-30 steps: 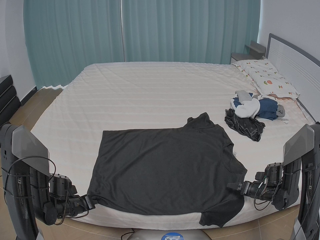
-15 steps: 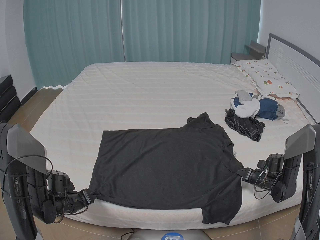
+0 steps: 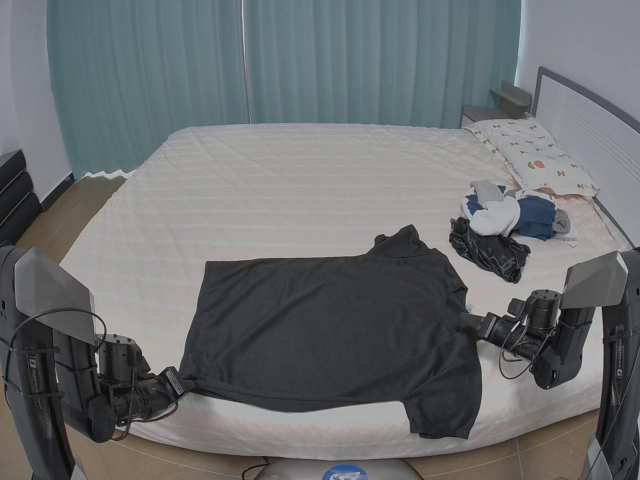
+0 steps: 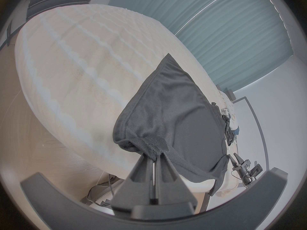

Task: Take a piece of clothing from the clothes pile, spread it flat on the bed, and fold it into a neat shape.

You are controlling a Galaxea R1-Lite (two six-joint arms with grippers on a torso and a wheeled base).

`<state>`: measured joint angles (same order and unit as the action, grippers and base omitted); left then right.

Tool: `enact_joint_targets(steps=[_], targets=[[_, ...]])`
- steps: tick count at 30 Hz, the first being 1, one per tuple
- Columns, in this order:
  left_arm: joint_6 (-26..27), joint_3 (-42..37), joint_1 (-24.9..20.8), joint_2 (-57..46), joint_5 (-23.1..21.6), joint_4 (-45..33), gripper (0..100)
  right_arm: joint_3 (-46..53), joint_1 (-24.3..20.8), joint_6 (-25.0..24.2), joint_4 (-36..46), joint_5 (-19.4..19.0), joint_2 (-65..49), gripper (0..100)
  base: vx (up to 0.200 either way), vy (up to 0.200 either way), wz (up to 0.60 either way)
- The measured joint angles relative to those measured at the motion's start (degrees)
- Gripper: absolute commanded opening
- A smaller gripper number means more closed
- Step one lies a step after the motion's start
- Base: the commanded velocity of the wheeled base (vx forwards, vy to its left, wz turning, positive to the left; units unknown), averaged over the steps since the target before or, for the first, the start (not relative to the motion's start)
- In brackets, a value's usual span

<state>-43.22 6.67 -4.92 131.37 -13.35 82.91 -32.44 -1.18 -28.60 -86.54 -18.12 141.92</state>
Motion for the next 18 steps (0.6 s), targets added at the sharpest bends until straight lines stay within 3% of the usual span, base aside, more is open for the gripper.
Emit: enact_joint_targets(steps=[9, 18], targets=[[-0.40, 0.49, 0.16, 0.30, 0.00, 0.00, 0, 4.24, 1.91, -2.46, -0.48, -1.23, -1.01, 100, 0.000, 0.000, 0.00], [-0.49, 0.50, 0.20, 0.33, -0.02, -0.02, 0, 17.86, 4.18, -3.45, -1.95, -8.48, -5.12, 100, 0.000, 0.000, 0.00]])
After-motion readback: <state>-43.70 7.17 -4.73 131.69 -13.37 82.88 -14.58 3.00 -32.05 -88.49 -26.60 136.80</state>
